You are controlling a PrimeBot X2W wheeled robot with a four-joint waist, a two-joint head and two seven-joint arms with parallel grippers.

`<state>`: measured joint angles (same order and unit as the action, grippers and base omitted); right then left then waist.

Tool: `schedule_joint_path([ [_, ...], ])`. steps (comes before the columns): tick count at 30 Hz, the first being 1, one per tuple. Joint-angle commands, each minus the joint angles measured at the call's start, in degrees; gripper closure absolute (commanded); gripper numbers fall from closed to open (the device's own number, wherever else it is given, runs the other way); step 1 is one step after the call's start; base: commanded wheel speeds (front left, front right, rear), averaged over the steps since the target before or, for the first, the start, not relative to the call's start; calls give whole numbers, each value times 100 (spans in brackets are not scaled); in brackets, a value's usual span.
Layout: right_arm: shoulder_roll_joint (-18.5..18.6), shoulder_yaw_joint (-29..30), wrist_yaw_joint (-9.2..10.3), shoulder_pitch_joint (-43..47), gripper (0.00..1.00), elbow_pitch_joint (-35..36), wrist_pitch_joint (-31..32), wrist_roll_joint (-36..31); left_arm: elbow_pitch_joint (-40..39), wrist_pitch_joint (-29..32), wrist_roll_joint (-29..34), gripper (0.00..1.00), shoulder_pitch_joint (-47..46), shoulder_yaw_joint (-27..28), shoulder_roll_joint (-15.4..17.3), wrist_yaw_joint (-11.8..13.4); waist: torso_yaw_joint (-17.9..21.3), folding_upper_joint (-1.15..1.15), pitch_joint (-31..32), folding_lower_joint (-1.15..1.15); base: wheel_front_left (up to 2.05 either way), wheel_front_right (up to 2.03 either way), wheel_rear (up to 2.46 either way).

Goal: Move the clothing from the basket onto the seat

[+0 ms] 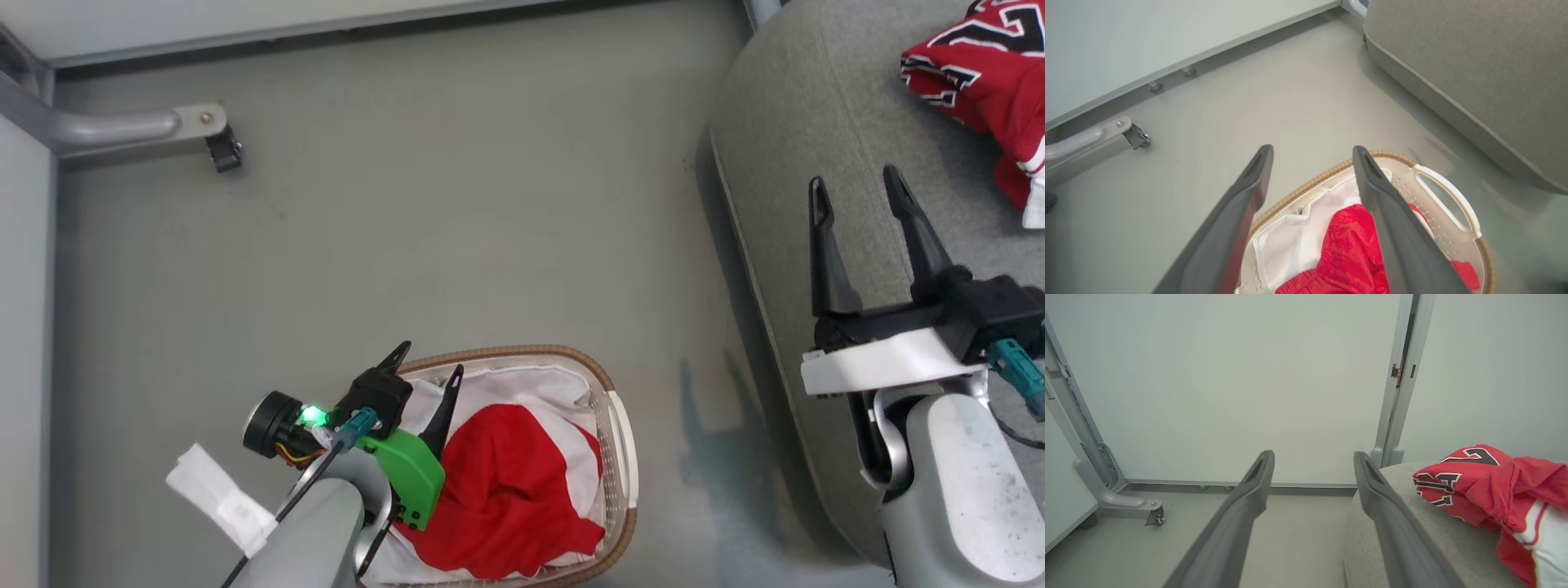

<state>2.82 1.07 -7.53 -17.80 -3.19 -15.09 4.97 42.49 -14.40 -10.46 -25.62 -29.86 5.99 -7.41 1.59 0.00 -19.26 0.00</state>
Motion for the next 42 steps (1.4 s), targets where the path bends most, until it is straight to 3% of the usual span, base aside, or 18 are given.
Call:
schedule_joint_path([
  [1, 15, 10, 8, -151, 0, 108, -11, -19, 205, 23, -35, 0, -253, -157, 69, -11, 542, 0, -961, 0, 0, 0, 0],
  [14, 10, -159, 8, -578, 0, 1055, -11, 340, 1943, 298, -90, 0, -1385, -1615, 299, -4, 1239, 0, -2368, 0, 0, 0, 0],
  [24, 11, -256, 8, -662, 0, 1269, -11, 624, 2488, 224, -246, 0, -1875, -1958, 398, -6, 1528, 0, -2934, 0, 0, 0, 0],
  [33, 11, -241, 8, -710, 0, 1361, -11, 724, 2819, 185, -542, 0, -2079, -1926, 446, -6, 1608, 0, -3154, 0, 0, 0, 0],
  [34, 12, -238, 8, -716, 0, 1361, -11, 725, 2844, 179, -559, 21, -2091, -1918, 448, -4, 1605, 0, -3161, 0, 0, 0, 0],
  [35, 12, -239, 8, -721, 0, 1356, -11, 724, 2871, 173, -556, 70, -2101, -1919, 448, -4, 1600, 0, -3166, 0, 0, 0, 0],
  [36, 12, -239, 8, -726, 0, 1347, -11, 726, 2889, 155, -570, 100, -2101, -1915, 449, 6, 1593, 0, -3164, 0, 0, 0, 0],
  [42, 13, -258, 8, -731, 0, 1242, -11, 681, 2910, 35, -663, 100, -2026, -1884, 389, 20, 1505, 0, -2989, 0, 0, 0, 0],
])
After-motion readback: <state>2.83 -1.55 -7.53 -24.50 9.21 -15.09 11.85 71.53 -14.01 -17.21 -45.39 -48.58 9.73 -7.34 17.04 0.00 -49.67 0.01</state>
